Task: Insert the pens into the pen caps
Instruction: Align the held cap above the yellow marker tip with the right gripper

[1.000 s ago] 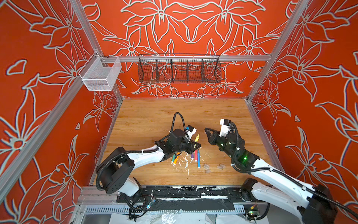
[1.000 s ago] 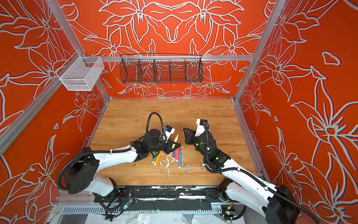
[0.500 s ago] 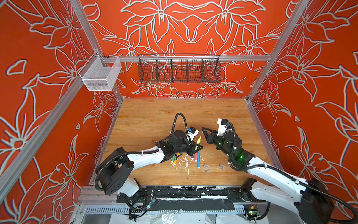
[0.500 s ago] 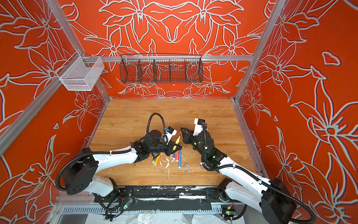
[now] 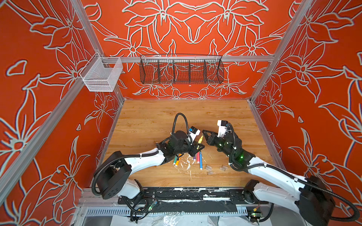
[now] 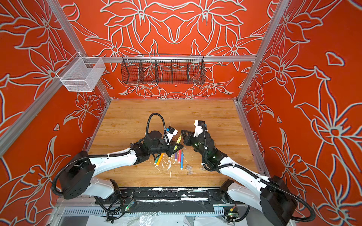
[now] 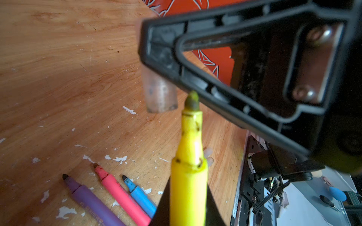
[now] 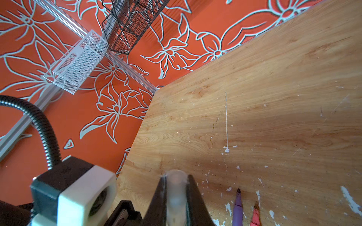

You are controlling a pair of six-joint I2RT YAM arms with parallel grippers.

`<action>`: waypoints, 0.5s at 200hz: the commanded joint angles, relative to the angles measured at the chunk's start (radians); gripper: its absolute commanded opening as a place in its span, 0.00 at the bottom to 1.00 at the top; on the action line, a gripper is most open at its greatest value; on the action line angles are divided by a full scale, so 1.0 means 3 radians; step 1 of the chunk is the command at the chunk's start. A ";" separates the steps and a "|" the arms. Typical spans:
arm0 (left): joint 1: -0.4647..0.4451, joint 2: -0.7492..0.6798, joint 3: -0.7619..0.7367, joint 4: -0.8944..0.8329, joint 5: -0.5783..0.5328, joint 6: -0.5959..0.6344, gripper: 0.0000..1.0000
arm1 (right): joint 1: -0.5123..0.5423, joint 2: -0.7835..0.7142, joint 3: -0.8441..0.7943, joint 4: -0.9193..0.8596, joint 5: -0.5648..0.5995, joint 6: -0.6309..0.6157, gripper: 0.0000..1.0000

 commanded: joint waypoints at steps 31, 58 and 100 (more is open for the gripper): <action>-0.0008 -0.0008 0.0025 -0.0038 0.0064 0.0128 0.00 | -0.0018 -0.0239 -0.0098 0.0021 0.0137 0.0072 0.00; -0.0008 0.0045 0.0062 -0.0055 0.0095 0.0124 0.00 | -0.0021 -0.0242 -0.0117 0.0087 0.0078 0.0070 0.00; -0.0008 0.0072 0.0083 -0.0076 0.0094 0.0121 0.00 | -0.0018 -0.0202 -0.0111 0.0126 0.0004 0.0083 0.00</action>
